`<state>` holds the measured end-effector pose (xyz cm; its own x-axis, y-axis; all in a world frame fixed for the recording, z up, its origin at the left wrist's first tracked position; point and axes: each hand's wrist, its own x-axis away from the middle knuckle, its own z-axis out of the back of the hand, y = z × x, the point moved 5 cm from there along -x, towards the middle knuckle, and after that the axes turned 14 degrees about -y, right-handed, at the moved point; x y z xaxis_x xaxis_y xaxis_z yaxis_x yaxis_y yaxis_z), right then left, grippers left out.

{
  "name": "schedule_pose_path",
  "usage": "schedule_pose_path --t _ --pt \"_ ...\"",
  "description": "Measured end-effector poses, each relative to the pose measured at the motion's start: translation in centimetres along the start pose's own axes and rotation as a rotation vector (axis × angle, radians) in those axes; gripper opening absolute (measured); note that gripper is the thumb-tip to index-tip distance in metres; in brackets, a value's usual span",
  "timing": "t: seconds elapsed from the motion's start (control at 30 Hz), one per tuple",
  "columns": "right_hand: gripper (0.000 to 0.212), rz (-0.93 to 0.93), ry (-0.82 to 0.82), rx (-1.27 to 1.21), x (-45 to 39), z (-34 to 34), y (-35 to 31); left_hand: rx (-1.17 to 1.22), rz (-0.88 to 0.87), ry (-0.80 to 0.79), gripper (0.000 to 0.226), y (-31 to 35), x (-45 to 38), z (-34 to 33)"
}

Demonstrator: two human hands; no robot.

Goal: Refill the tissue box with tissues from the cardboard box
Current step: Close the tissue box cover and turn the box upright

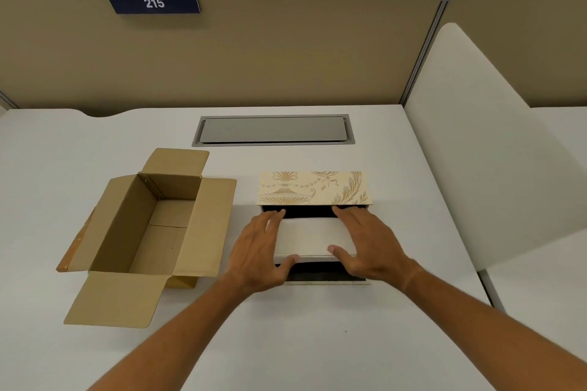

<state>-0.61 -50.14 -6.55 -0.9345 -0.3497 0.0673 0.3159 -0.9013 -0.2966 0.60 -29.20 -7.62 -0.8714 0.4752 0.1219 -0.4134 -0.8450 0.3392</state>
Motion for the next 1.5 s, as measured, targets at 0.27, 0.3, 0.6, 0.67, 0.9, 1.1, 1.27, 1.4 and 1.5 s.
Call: schedule_pose_path --t 0.27,0.3,0.6,0.67,0.9,1.1,1.27,1.4,1.5 --pt "0.025 -0.535 0.369 -0.654 3.0 -1.3 3.6 0.922 0.542 0.244 0.046 -1.9 1.4 -1.3" --pt "0.03 -0.625 0.333 -0.749 3.0 -1.6 4.1 1.009 0.593 0.215 0.048 -2.1 1.2 -1.7" --pt "0.064 -0.896 0.06 -1.309 1.6 -5.4 4.4 1.409 0.781 -0.017 0.072 -2.8 -0.5 -4.9" --pt "0.076 -0.91 0.018 -1.314 1.4 -5.6 4.1 1.396 0.795 -0.047 0.076 -2.7 -0.8 -4.8" --pt "0.076 -0.961 -0.038 -1.215 1.5 -3.0 1.8 1.407 0.807 -0.054 0.088 -2.9 -1.1 -5.0" --pt "0.07 -0.965 -0.048 -1.158 1.5 -2.1 1.5 1.433 0.802 -0.076 0.122 -2.9 -1.1 -4.8" --pt "0.072 -0.987 -0.062 -1.154 1.6 -2.2 1.4 1.418 0.795 -0.099 0.12 -2.4 -1.0 -4.2" --pt "0.071 -0.976 -0.075 -1.141 1.6 -2.0 1.2 1.412 0.787 -0.09 0.117 -2.3 -1.1 -4.0" --pt "0.071 -0.975 -0.082 -1.132 1.5 -2.0 1.1 1.403 0.767 -0.064 0.132 -3.0 -1.3 -4.8"
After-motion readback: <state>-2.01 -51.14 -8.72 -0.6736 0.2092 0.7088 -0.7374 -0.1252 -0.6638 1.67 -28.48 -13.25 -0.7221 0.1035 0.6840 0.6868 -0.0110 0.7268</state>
